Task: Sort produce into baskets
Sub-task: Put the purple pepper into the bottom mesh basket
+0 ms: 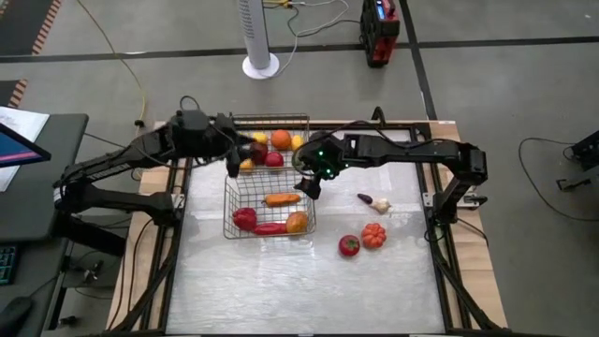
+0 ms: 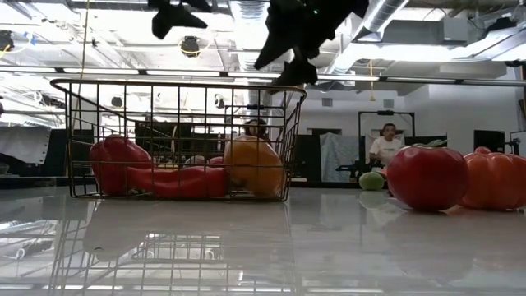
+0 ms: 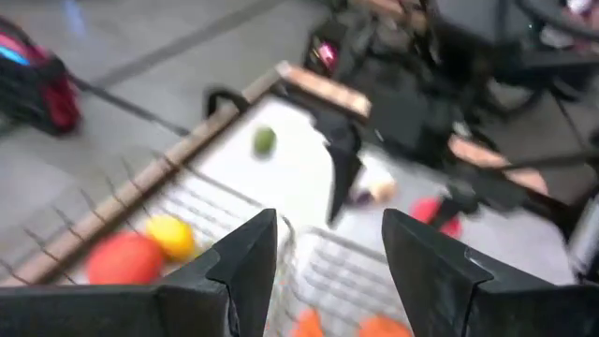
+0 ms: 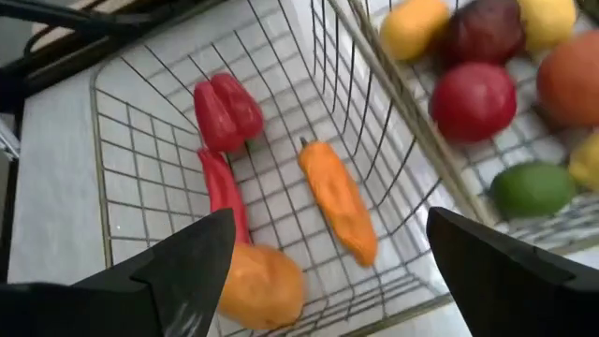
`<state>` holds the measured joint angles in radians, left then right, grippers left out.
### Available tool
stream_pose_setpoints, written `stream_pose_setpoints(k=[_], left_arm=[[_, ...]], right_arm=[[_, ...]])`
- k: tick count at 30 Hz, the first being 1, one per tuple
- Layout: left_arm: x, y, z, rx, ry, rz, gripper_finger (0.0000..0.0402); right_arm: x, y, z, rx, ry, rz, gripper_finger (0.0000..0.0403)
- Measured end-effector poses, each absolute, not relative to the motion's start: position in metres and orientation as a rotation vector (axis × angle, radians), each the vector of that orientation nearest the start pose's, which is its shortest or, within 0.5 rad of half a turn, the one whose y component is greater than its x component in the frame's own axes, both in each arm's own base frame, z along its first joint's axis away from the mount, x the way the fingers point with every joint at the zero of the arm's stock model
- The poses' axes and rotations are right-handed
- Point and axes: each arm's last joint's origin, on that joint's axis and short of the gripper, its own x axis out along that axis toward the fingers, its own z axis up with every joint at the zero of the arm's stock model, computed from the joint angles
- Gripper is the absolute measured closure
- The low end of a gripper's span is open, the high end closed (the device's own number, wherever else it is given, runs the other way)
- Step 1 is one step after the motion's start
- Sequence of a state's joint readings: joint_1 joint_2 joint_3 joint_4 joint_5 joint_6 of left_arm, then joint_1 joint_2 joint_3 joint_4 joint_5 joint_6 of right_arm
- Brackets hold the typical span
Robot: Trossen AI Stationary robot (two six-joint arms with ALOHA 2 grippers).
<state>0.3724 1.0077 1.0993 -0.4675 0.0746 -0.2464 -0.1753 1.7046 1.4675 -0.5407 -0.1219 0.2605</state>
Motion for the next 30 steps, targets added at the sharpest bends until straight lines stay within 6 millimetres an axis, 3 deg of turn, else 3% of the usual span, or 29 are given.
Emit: stream_pose_setpoints(k=[4,9,14,19,25,30], left_arm=[[0.199,0.061,0.352,-0.383,0.429,0.26,0.0219],[0.199,0.042,0.344,-0.372,0.53,0.228,0.0219],[0.205,0.028,0.335,-0.381,0.607,0.221,0.0219],[0.224,0.017,0.321,-0.399,0.684,0.188,0.0219],[0.246,0.009,0.299,-0.422,0.789,0.151,0.0219],[0.267,0.006,0.288,-0.392,0.853,0.123,0.0219]], right_arm=[[0.362,-0.052,0.289,0.387,0.831,-0.157,0.0026],[0.342,-0.038,0.297,0.353,0.807,-0.192,0.0027],[0.321,-0.037,0.292,0.376,0.718,-0.255,0.0037],[0.311,-0.036,0.289,0.46,0.576,-0.256,0.0045],[0.306,-0.035,0.313,0.486,0.345,-0.204,0.0049],[0.303,-0.027,0.31,0.484,0.39,-0.186,0.0049]])
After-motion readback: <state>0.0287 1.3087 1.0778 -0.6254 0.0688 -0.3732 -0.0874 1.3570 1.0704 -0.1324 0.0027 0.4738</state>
